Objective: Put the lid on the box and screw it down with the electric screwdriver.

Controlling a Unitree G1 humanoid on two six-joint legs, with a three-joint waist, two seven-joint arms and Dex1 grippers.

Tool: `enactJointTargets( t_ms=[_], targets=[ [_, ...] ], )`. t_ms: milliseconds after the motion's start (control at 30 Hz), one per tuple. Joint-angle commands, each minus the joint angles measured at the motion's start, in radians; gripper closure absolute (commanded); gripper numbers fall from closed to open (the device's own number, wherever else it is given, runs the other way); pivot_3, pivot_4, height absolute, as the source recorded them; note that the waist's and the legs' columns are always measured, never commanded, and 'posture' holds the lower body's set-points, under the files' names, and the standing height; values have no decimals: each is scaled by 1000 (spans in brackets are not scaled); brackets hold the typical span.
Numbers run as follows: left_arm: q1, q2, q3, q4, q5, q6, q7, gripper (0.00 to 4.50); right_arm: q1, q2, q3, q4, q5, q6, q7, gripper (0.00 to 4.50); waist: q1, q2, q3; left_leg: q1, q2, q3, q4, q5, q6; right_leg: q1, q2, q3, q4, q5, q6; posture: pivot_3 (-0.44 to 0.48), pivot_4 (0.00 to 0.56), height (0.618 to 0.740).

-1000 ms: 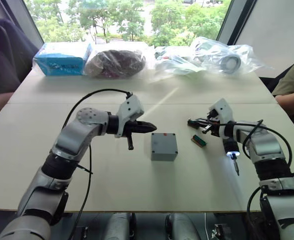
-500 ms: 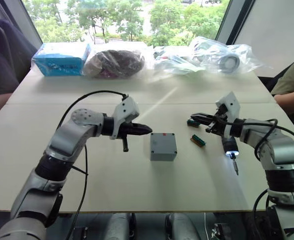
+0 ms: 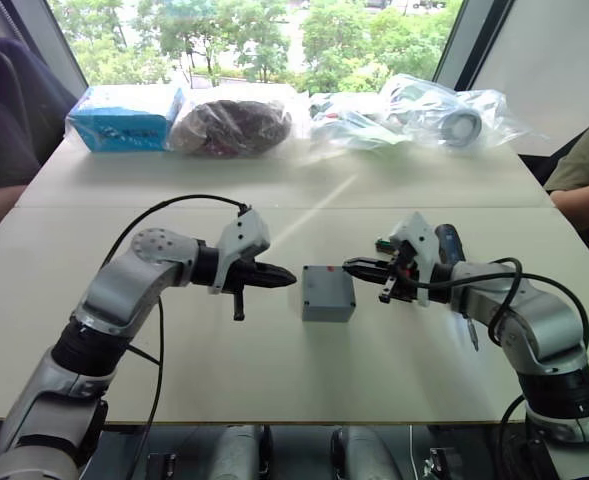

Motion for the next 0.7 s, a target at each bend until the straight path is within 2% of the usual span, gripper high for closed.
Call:
enactJointTargets(
  t_ms=[33,700],
  targets=[
    [-12,-8,6,-22,-2,-13,7,4500,-7,-13,-15,-2,-4,-22,0,4405,1,0,0,0,0,0,0,0,0,0,0,0,0,0,0,0,150,740],
    [-6,-24,0,-18,6,-30,25,4500,-21,-41,-44,47,10,-40,16,4405,0,0,0,0,0,0,0,0,0,0,0,0,0,0,0,0,150,740]
  ],
)
